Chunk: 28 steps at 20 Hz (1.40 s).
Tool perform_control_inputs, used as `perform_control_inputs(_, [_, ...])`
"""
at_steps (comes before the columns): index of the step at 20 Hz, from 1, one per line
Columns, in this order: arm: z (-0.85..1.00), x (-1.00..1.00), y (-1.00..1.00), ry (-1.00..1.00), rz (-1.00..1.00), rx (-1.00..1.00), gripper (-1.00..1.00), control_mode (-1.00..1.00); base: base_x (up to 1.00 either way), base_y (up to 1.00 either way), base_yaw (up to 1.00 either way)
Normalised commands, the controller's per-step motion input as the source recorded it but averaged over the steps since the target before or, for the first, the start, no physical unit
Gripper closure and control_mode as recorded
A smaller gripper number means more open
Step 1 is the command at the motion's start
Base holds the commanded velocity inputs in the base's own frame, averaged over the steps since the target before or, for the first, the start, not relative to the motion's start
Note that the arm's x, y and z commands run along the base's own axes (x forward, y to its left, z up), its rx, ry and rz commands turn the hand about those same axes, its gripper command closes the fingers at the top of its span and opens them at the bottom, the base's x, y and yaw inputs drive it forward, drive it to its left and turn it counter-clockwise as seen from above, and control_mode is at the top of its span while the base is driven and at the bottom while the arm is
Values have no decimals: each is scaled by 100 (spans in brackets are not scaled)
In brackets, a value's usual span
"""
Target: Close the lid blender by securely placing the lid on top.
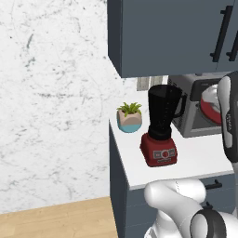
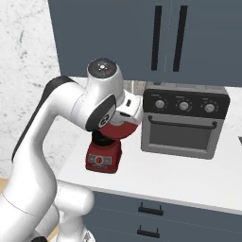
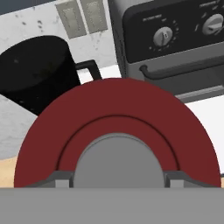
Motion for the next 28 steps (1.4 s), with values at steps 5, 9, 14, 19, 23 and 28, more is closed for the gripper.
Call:
perform_control_inputs(5, [31, 17, 51, 0, 10, 0, 100, -100, 0, 0, 0])
perform_control_inputs(9, [6, 32, 52, 0, 7, 0, 100, -100, 0, 0, 0])
perform_control_inputs(14, [6, 43, 46, 0, 7, 0, 100, -100, 0, 0, 0])
perform_control_inputs(19, [18, 40, 36, 0, 8, 0, 100, -100, 0, 0, 0])
perform_control_inputs(23, [25, 32, 21, 0, 5, 0, 100, -100, 0, 0, 0])
perform_control_inputs(28, [0, 10, 4, 2, 1, 0, 100, -100, 0, 0, 0])
